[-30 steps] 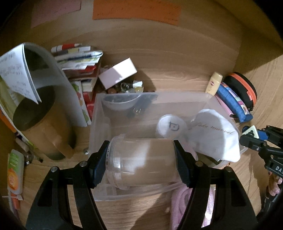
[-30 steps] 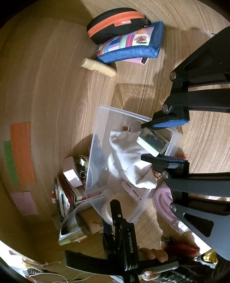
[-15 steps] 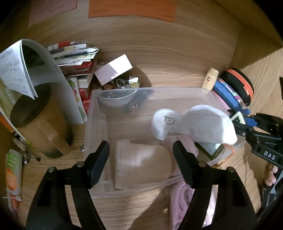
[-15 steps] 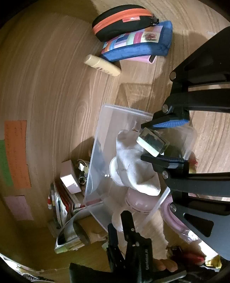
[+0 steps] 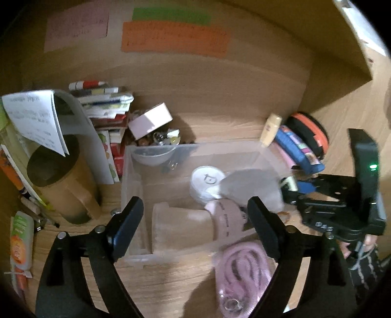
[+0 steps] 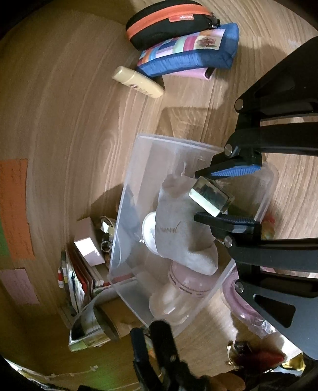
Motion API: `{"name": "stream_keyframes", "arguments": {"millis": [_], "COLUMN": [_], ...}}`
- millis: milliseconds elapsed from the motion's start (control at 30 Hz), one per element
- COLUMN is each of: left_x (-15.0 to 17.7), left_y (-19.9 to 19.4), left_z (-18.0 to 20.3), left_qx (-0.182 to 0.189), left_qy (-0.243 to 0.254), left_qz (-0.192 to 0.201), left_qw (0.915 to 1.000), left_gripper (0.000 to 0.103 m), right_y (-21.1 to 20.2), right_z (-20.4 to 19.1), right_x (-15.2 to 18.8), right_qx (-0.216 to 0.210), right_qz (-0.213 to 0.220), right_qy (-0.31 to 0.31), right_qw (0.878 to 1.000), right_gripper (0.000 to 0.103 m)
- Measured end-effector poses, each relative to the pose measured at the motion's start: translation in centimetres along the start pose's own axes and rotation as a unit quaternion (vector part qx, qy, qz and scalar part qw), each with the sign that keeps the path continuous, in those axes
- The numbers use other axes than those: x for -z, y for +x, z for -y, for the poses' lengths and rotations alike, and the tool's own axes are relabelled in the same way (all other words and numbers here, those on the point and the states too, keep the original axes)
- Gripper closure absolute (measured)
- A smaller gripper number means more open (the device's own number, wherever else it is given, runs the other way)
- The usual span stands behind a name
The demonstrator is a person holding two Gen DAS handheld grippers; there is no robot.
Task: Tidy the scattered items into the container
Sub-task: 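Open the left tool to drop the cylinder while the right tool releases the cube into the box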
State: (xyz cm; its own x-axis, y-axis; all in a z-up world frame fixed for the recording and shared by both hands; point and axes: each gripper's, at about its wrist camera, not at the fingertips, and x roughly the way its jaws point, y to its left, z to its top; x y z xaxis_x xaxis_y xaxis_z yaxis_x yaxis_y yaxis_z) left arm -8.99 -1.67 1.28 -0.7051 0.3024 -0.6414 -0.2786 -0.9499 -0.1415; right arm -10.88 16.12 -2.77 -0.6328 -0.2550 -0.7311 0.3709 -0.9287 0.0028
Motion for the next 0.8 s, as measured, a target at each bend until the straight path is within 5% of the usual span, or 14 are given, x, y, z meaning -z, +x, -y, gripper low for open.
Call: {"name": "stream_keyframes", "arguments": {"millis": [600,800], "left_x": [2.2,3.6], "left_y": [-3.3,-4.1], "left_z": [0.3,-1.2], "left_qx": [-0.050,-0.072], "left_qy": [0.043,0.034], "left_qz": [0.013,0.002], "left_qw": [0.9977,0.9968], "left_gripper": [0.010,0.009], "right_y": [-0.5,-2.5], "right_z": [-1.4,-1.9], "right_x": [0.3,0.9], "right_qx": [0.035,0.059], "right_qz": [0.011,0.038], "right_qy": [-0.018,-0.023], "right_qw": [0.999,0.997], "right_gripper": [0.078,0.040]}}
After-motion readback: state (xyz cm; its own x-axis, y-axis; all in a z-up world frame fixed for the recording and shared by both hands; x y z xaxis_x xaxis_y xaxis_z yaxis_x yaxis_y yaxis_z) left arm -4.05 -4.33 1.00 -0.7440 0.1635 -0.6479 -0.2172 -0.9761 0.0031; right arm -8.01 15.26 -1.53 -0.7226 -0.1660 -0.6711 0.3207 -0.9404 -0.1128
